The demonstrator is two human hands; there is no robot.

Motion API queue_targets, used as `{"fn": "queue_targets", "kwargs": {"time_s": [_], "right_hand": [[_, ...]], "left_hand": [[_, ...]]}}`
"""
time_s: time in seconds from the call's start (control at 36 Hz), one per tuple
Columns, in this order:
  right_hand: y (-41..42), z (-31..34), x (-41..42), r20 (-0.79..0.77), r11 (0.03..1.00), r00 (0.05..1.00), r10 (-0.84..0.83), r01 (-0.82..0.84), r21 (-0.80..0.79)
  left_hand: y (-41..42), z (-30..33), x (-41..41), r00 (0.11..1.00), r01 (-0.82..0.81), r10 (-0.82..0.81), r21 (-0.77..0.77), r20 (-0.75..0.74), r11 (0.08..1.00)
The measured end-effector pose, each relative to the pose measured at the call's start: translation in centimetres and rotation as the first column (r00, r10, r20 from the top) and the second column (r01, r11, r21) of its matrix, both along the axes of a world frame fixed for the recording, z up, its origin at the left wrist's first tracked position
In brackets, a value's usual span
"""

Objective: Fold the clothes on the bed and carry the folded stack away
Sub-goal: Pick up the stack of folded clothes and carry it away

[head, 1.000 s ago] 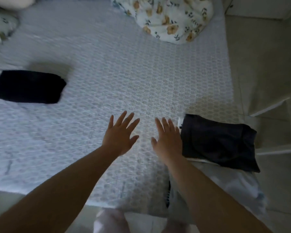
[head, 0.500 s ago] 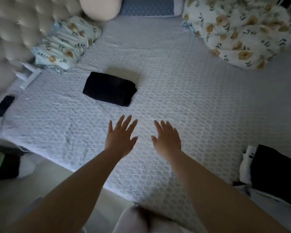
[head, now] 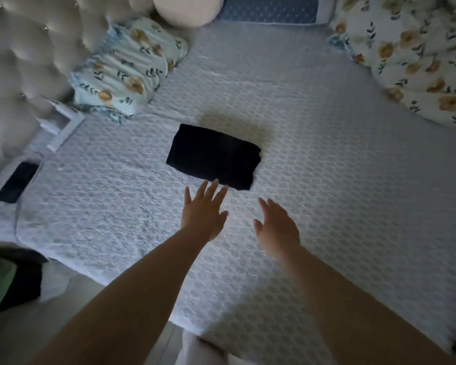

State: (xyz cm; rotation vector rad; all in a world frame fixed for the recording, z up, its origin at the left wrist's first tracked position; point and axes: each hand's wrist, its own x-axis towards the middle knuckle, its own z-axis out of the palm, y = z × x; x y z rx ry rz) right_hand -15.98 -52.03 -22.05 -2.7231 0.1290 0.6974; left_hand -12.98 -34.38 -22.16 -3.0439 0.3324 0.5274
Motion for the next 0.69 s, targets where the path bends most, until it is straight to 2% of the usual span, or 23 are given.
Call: {"fn": "queue_targets", "kwargs": {"time_s": [0.25,0.36,0.47,0.61,0.69], "right_hand": [[6.1,-7.2,11.3,-0.043,0.982,0.982,-0.184,0.185,0.025],[7.8,-11.0,15.5,-0.077,0.958,0.964,-0.256,0.263,0.114],[9.0,-14.9,19.5,0.018,0.962,0.962,-0.272,0.272,0.023],[8.7,-18.7,23.7,0.07,0.903,0.902,-0.427,0.429,-0.021],[8.5,-20.6,24.9,0.144,0.9,0.897,-0.417,0.43,-0.07]], "left_hand": [[6.5,-8.1,12.7,0.986,0.136,-0.137,-0.012,-0.095,0.991],[7.3,-12.3,16.8,0.98,0.15,-0.15,-0.013,-0.134,0.989],[8.0,-16.6,20.5,0.987,0.128,-0.135,-0.075,-0.091,0.989],[11.0,-20.7,24.8,0.992,0.108,-0.112,-0.061,-0.059,0.992],[11.9,-22.4,26.7,0.997,0.064,-0.068,-0.104,-0.037,0.993]]}}
